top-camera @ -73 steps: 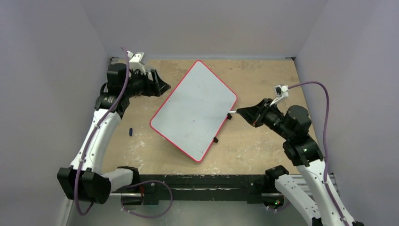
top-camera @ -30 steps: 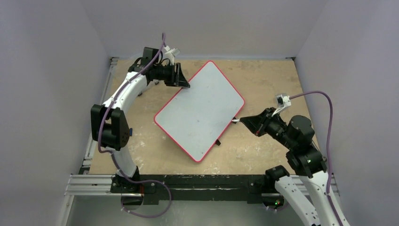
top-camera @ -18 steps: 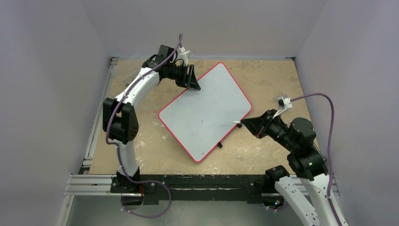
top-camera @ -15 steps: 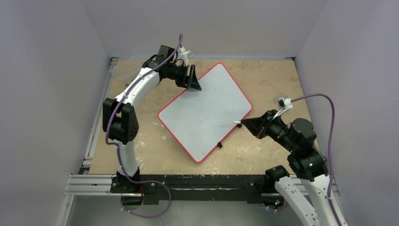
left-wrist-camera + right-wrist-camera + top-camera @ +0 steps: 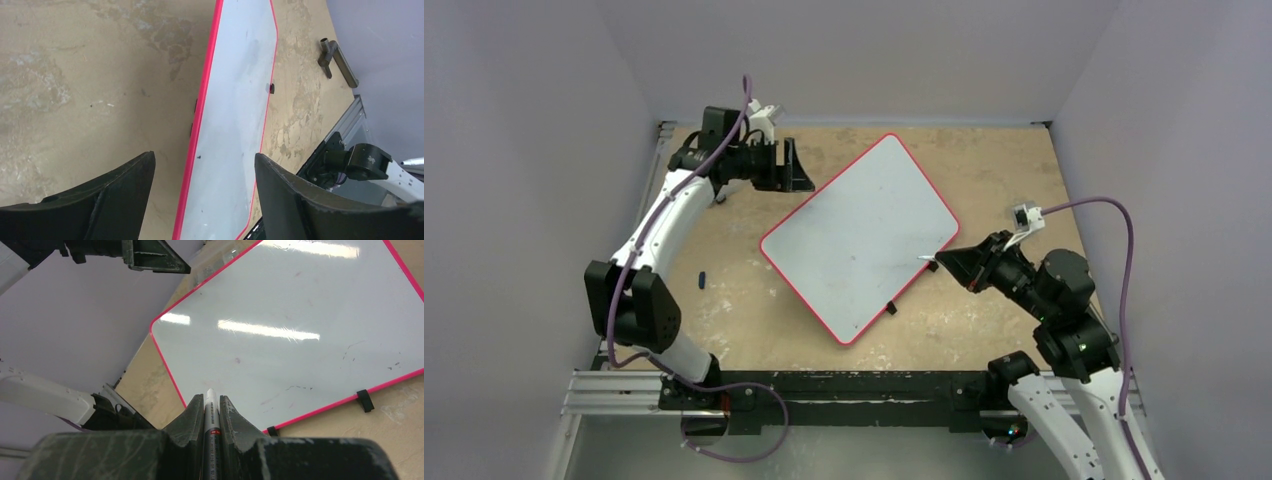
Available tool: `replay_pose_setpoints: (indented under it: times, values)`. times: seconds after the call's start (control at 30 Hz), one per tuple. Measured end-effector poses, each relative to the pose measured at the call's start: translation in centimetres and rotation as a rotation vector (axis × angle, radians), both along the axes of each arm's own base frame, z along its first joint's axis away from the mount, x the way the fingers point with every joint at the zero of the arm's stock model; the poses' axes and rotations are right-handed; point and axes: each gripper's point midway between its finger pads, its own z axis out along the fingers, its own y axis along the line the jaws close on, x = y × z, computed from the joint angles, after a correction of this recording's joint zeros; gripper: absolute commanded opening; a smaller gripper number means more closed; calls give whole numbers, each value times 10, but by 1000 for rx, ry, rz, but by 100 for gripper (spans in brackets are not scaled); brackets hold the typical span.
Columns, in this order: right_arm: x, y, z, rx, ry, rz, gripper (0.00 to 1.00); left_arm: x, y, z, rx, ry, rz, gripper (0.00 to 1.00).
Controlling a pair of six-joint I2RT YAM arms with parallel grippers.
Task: Write a sentence on the whiteboard
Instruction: Adjust the whiteboard at the center of the board.
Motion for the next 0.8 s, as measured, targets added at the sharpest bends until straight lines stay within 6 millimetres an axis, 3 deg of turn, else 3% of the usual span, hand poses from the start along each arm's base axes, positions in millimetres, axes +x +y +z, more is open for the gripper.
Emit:
replay_pose_setpoints:
  times: [0.1,0.23,0.43,0.6,0.8]
  values:
    - [4,2,-2,2,6,0,0,-10,8,-2,-10,5,23,68]
    - [13,5,-7,9,29,-2,0,-21,7,-18,-10,43,15,63]
    - [20,12,-13,22,54,19,0,-17,-2,-35,-56,106,-26,50]
    - [25,17,-9,29,40,37,0,-18,-14,-52,-121,183,-91,47]
    - [31,21,-15,24,63,48,0,-23,-20,-50,-165,203,-133,35]
